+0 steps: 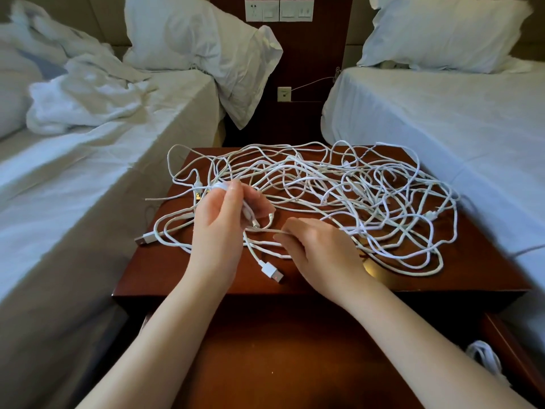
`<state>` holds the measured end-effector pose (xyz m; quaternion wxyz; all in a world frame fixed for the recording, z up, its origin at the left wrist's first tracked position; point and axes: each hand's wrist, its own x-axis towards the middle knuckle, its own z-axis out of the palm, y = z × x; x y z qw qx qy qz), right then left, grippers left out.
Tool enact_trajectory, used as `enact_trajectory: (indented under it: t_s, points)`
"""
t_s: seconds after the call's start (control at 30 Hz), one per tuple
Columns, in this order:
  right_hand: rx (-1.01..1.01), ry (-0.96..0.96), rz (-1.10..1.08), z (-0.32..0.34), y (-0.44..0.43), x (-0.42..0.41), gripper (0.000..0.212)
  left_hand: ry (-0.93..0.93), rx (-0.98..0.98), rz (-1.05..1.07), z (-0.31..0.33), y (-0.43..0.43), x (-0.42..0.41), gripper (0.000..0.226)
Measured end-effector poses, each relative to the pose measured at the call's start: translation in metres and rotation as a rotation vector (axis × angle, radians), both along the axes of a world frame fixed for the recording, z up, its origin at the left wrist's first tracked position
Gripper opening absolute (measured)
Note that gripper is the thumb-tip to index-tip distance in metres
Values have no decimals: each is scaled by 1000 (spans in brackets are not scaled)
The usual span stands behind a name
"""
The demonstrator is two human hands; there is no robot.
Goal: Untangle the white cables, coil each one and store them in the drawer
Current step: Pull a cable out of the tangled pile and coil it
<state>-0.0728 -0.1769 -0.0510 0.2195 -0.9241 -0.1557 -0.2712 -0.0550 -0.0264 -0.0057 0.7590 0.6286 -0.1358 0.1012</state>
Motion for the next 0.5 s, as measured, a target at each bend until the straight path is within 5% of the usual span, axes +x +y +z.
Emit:
enact_trajectory:
  t_s: [0.27, 0.5]
  points:
    - [1, -175, -47, 5, -10, 5, 38, -134, 492, 366, -8, 5, 7, 43]
    - [0, -367, 3, 10, -13, 4, 25, -145, 756, 266, -19, 2, 8, 36]
